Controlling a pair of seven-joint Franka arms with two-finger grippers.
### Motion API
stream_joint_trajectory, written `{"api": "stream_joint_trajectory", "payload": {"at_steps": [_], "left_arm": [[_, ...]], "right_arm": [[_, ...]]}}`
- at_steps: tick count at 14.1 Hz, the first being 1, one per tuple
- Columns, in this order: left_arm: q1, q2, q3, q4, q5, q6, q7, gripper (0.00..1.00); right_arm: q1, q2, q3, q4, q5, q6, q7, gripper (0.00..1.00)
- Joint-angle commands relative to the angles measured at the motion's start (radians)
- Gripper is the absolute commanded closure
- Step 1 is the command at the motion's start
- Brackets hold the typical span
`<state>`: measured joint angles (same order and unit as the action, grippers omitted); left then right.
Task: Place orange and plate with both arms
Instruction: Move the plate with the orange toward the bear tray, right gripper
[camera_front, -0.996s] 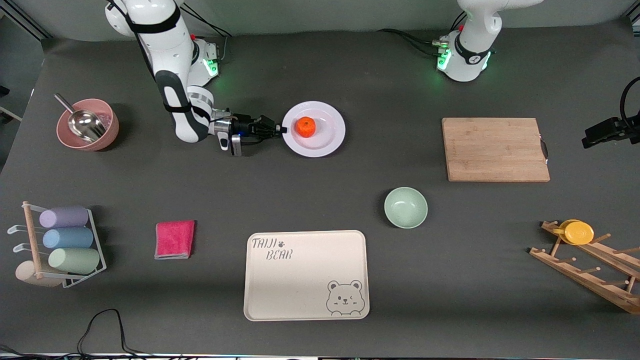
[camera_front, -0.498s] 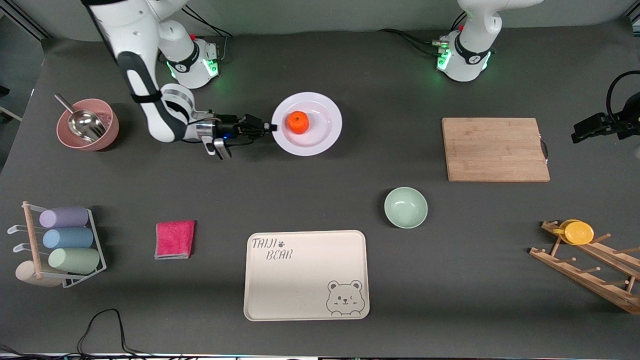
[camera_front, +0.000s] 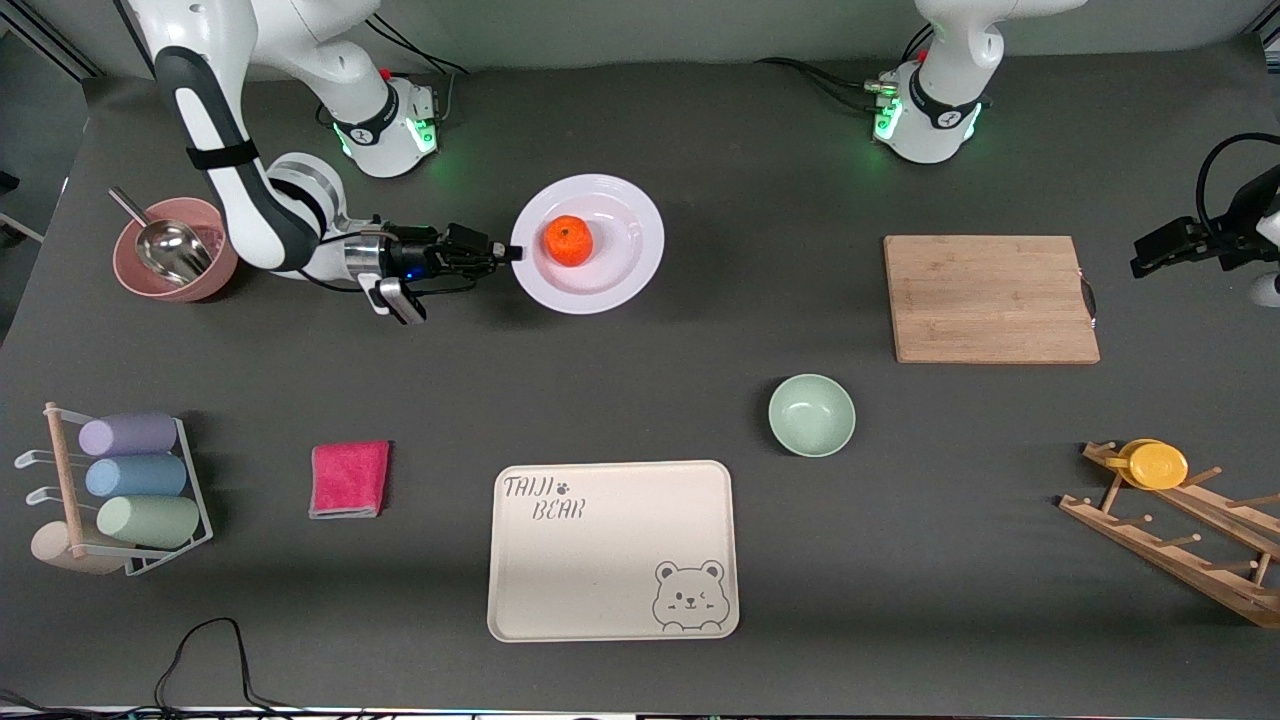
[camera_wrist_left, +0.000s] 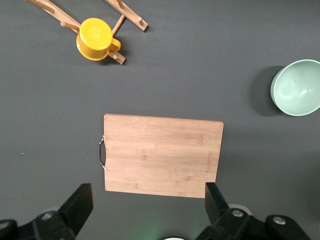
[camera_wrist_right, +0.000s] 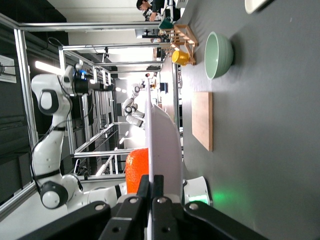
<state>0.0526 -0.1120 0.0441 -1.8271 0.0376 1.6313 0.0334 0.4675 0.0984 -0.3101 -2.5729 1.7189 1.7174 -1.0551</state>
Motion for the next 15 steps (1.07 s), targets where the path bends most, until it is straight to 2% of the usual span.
{"api": "stream_joint_trajectory", "payload": {"at_steps": [1, 6, 11, 15], "left_arm": [[-0.014, -0.046, 0.011, -0.046, -0.004, 0.005, 0.003, 0.00], [-0.016, -0.049, 0.011, -0.047, -0.004, 0.010, 0.003, 0.00], [-0.014, -0.046, 0.011, -0.047, -0.001, 0.028, 0.005, 0.00], [-0.013, -0.046, 0.011, -0.046, 0.001, 0.028, 0.005, 0.00]], "right_arm": [[-0.047, 0.102, 0.000, 0.199, -0.073, -0.013, 0.134, 1.00], [-0.105, 0.395, 0.000, 0.651, -0.076, -0.021, 0.300, 1.00], [-0.156, 0.689, 0.003, 1.109, -0.044, -0.022, 0.461, 1.00], [-0.165, 0.884, 0.009, 1.380, 0.123, 0.002, 0.559, 1.00]]}}
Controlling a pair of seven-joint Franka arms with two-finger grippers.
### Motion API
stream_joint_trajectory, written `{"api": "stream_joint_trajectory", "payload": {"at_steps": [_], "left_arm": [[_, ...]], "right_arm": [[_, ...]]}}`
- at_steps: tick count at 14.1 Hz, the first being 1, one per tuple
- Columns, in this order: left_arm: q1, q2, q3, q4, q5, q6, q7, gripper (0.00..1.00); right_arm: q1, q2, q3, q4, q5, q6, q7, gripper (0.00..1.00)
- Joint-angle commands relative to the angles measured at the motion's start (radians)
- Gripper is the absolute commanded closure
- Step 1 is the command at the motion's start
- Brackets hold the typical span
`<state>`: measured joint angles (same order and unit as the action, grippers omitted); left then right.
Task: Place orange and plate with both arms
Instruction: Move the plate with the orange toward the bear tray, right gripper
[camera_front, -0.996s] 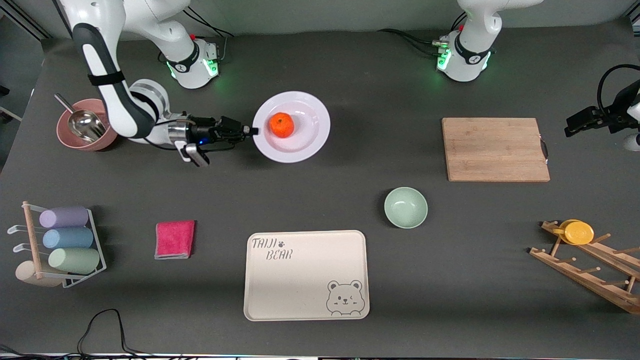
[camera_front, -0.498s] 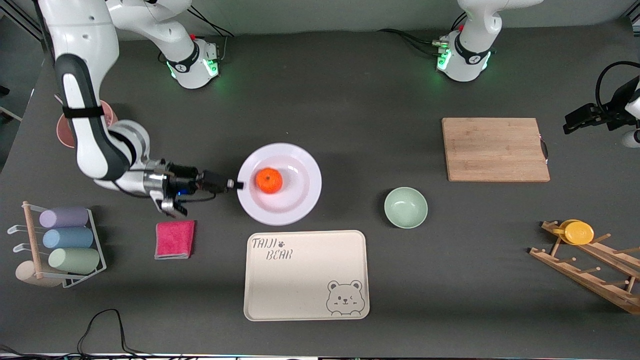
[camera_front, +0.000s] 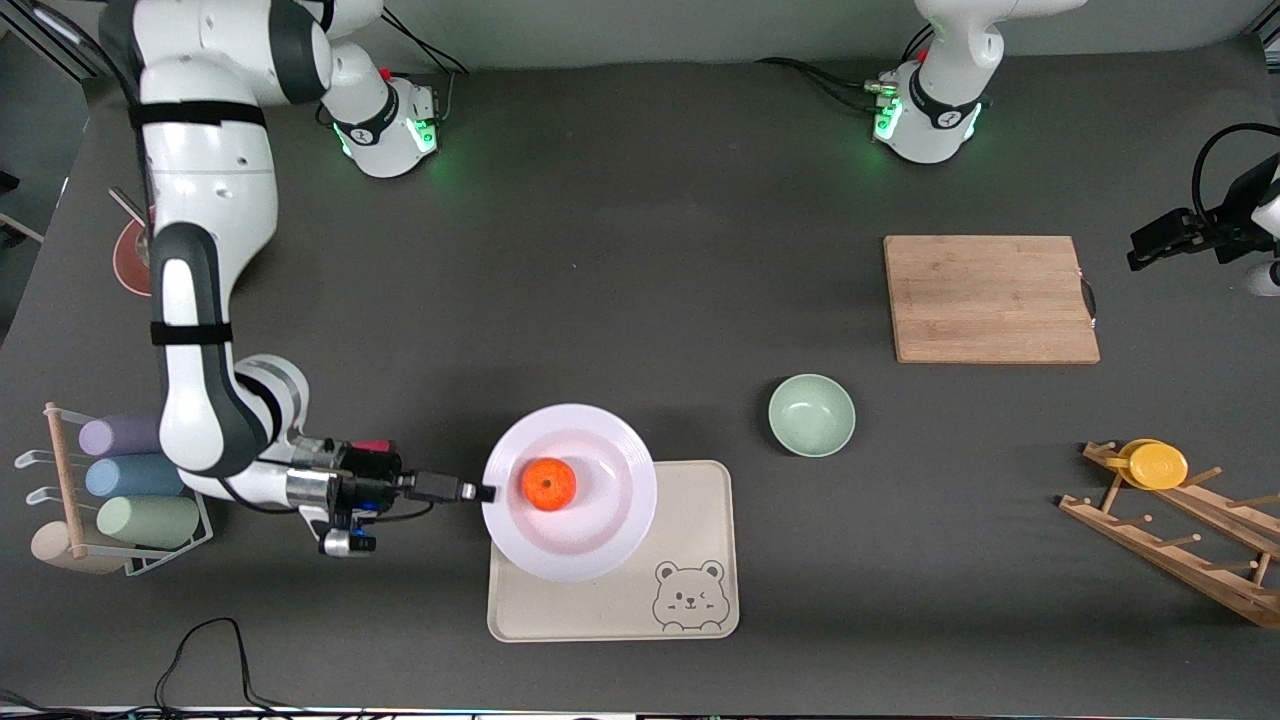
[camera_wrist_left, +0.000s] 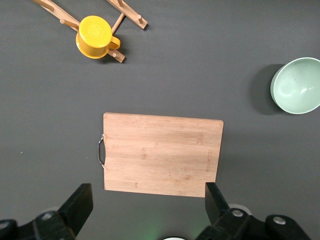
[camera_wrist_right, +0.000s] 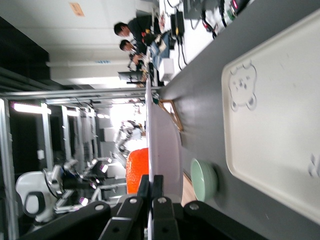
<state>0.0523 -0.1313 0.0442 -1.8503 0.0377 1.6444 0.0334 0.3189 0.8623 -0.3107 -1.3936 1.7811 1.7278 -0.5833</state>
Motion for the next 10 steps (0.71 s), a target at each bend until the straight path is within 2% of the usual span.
{"api": "stream_joint_trajectory", "payload": {"at_steps": [1, 3, 10], "left_arm": [[-0.014, -0.027, 0.011, -0.024, 0.001, 0.014, 0.005, 0.00], [-0.014, -0.027, 0.011, -0.024, 0.001, 0.012, 0.005, 0.00], [-0.012, -0.024, 0.011, -0.026, 0.001, 0.015, 0.005, 0.00]], "right_arm": [[-0.018, 0.162, 0.010, 0.275, 0.064, 0.015, 0.111, 1.00], [-0.014, 0.202, 0.015, 0.324, 0.076, 0.059, 0.103, 1.00], [-0.012, 0.293, 0.015, 0.320, 0.083, 0.064, -0.044, 1.00]]}}
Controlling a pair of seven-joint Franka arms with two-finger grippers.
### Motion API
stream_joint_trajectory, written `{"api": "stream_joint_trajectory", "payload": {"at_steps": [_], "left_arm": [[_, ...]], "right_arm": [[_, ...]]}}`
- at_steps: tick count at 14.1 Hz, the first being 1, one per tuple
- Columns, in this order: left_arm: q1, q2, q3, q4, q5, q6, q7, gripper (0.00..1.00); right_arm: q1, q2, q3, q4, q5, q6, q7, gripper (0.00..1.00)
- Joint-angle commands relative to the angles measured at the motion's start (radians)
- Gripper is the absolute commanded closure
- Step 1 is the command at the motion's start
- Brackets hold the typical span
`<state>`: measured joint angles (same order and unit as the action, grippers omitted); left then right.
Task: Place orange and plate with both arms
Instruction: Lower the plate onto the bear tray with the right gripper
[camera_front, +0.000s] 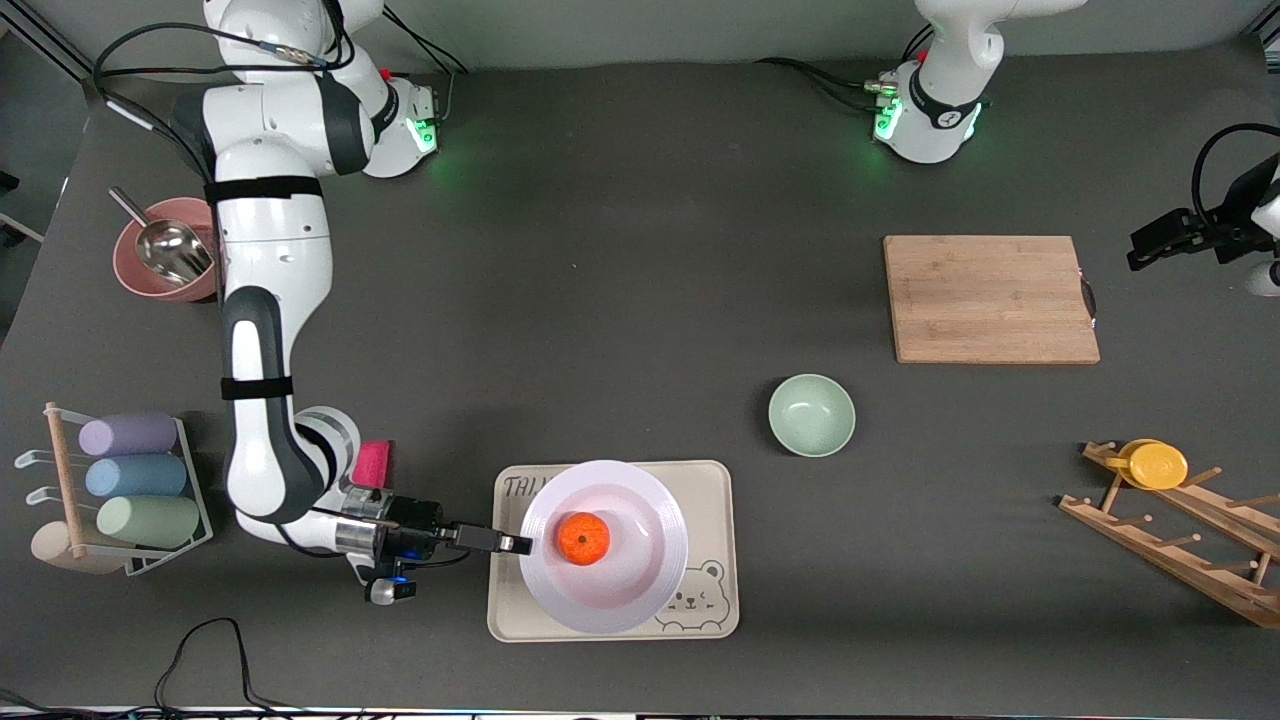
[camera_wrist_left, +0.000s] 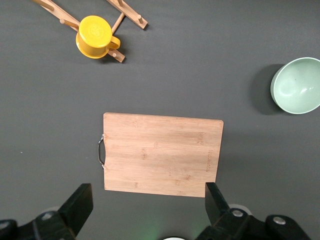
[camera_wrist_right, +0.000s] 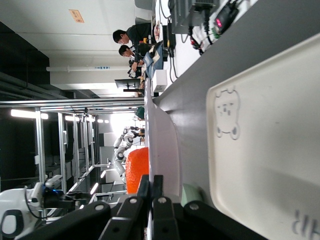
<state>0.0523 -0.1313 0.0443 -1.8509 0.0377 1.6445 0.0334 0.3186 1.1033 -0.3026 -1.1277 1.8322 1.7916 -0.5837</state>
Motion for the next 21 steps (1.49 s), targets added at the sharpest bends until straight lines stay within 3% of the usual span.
{"api": "stream_joint_trajectory", "payload": {"at_steps": [1, 7, 21], "left_arm": [[-0.012, -0.024, 0.011, -0.028, 0.001, 0.017, 0.005, 0.00], [-0.012, -0.025, 0.011, -0.044, 0.001, 0.037, 0.005, 0.00], [-0.011, -0.030, 0.011, -0.051, 0.001, 0.055, 0.005, 0.00]], "right_arm": [[-0.013, 0.068, 0.010, 0.058, 0.032, 0.000, -0.065, 1.00], [-0.012, 0.113, 0.063, 0.063, 0.055, 0.130, -0.133, 1.00], [-0.007, 0.132, 0.065, 0.012, 0.047, 0.134, -0.226, 1.00]]}}
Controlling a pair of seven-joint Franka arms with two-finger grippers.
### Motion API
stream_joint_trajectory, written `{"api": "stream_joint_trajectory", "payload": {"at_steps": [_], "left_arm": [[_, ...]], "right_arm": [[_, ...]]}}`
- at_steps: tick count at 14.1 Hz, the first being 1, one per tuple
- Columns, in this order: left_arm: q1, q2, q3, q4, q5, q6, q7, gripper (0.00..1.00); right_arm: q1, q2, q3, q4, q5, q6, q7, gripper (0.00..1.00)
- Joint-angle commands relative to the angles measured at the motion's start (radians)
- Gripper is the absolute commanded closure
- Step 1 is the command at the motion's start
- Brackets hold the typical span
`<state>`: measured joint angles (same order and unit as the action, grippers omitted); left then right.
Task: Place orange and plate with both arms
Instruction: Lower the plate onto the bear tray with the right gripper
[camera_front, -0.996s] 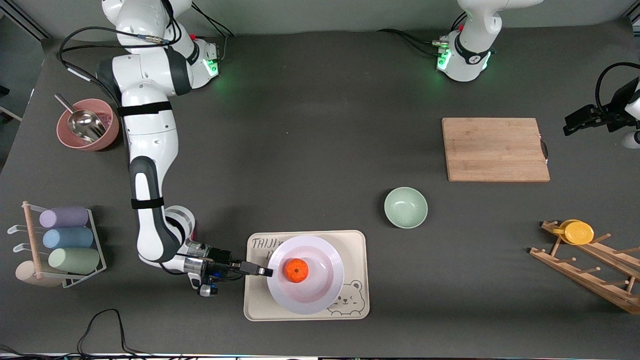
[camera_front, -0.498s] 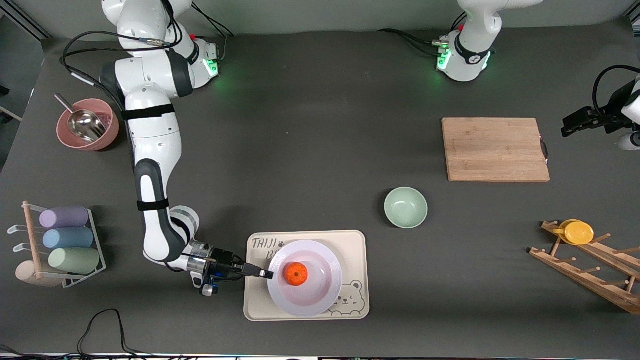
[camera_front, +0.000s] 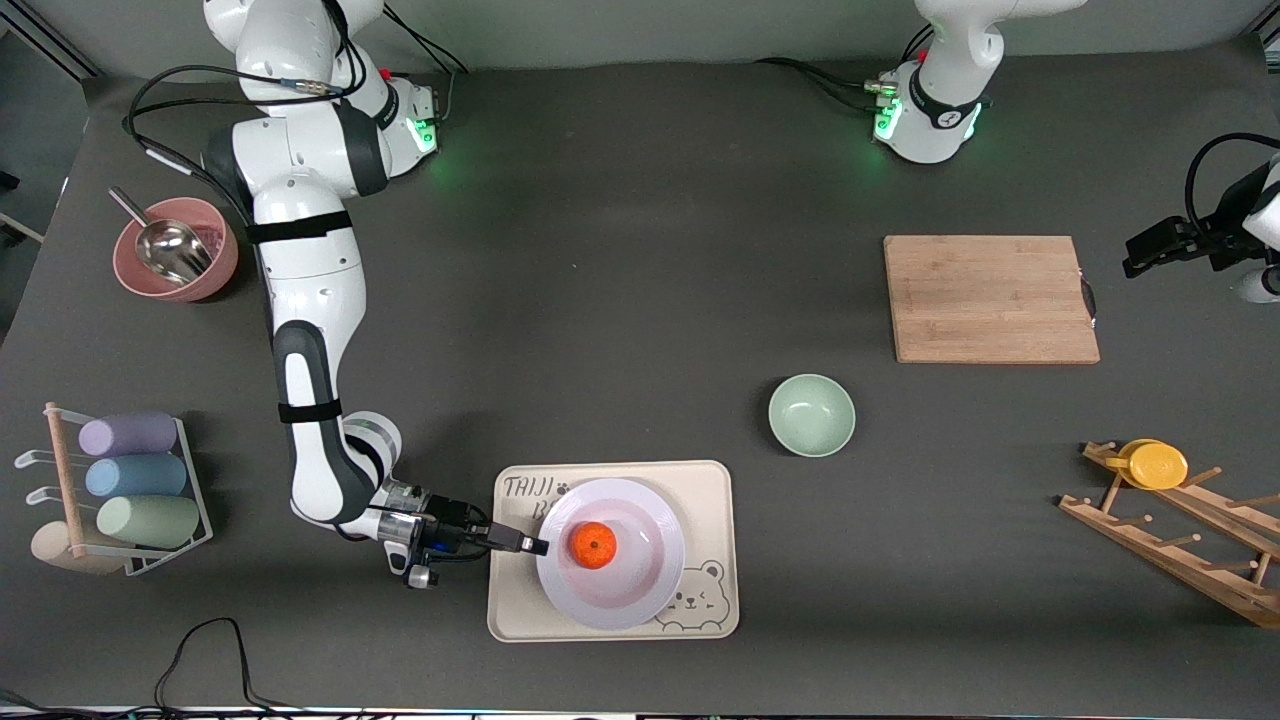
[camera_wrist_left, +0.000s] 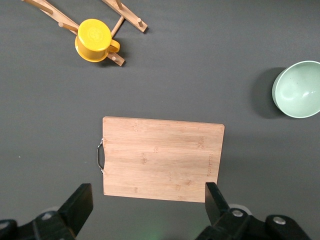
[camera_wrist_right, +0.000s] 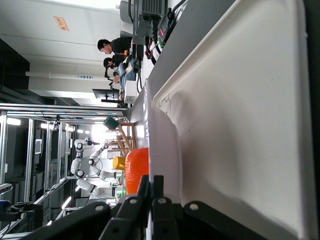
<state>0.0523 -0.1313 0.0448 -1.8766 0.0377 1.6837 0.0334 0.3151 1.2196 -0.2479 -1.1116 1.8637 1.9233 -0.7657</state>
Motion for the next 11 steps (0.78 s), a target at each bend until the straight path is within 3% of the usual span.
{"api": "stream_joint_trajectory", "payload": {"at_steps": [1, 4, 5, 7, 9, 11], "left_arm": [[-0.011, -0.031, 0.010, -0.026, 0.001, 0.013, 0.005, 0.00], [-0.012, -0.031, 0.010, -0.026, 0.001, 0.011, 0.005, 0.00], [-0.011, -0.031, 0.010, -0.026, 0.001, 0.011, 0.005, 0.00], [-0.011, -0.031, 0.010, -0.026, 0.001, 0.016, 0.005, 0.00], [-0.011, -0.030, 0.010, -0.027, 0.001, 0.019, 0.005, 0.00], [-0.009, -0.030, 0.010, -0.027, 0.001, 0.019, 0.005, 0.00]], "right_arm": [[-0.005, 0.015, 0.010, -0.004, 0.014, 0.002, -0.041, 1.00], [-0.005, 0.015, 0.010, -0.013, 0.009, 0.002, -0.040, 1.00], [-0.005, 0.014, 0.010, -0.019, 0.009, 0.002, -0.040, 0.93], [-0.005, 0.014, 0.010, -0.021, 0.011, 0.002, -0.041, 0.67], [-0.005, 0.014, 0.010, -0.021, 0.009, 0.002, -0.041, 0.56], [-0.005, 0.012, 0.009, -0.021, 0.009, 0.002, -0.041, 0.54]]}}
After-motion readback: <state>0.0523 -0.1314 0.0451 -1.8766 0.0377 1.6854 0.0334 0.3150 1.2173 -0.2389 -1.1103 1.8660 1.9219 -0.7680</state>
